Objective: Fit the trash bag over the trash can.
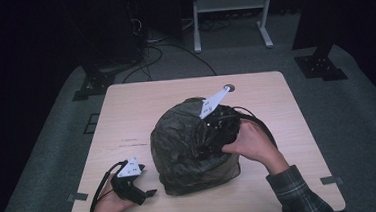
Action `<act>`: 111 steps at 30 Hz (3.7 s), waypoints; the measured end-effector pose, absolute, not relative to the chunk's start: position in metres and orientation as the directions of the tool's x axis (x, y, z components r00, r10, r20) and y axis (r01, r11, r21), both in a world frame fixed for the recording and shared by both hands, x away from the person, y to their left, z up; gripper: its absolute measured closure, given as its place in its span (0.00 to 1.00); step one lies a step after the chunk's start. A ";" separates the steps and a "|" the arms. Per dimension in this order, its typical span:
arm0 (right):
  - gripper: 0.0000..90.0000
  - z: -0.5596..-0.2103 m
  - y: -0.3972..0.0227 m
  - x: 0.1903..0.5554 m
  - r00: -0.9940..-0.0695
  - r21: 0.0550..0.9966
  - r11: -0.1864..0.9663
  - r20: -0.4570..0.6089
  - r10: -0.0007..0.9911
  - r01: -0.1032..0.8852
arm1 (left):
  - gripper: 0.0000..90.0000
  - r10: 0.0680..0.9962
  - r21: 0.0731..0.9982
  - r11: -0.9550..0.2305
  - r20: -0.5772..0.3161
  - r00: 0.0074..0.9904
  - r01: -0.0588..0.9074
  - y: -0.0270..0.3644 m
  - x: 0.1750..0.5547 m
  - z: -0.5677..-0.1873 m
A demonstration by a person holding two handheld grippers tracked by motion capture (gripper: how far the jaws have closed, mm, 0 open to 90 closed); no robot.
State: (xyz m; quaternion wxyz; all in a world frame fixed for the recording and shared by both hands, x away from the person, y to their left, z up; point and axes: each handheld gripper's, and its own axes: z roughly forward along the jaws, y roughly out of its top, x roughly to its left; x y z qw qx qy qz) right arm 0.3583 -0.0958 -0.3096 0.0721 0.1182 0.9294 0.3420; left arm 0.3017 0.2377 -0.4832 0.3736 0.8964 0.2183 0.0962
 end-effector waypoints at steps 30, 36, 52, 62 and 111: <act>0.13 -0.274 -0.073 0.355 -0.973 0.603 0.789 -0.092 0.213 0.116 | 0.00 0.461 0.711 -0.628 0.011 0.887 0.317 0.238 0.302 -0.483; 0.13 -0.274 -0.044 0.360 -0.980 0.623 0.777 -0.082 0.181 0.091 | 0.00 0.461 0.712 -0.626 0.010 0.887 0.318 0.238 0.302 -0.483; 0.13 -0.319 0.010 0.378 -0.987 0.492 0.860 -0.013 0.160 0.133 | 0.00 0.461 0.712 -0.626 0.010 0.887 0.318 0.238 0.302 -0.483; 0.13 -0.324 0.013 0.379 -0.986 0.440 0.887 -0.019 0.164 0.139 | 0.00 0.459 0.712 -0.628 0.010 0.888 0.316 0.237 0.302 -0.483; 0.12 -0.285 -0.179 0.323 -0.929 0.864 0.471 -0.011 0.371 0.178 | 0.00 0.456 0.711 -0.629 0.009 0.890 0.315 0.237 0.303 -0.483</act>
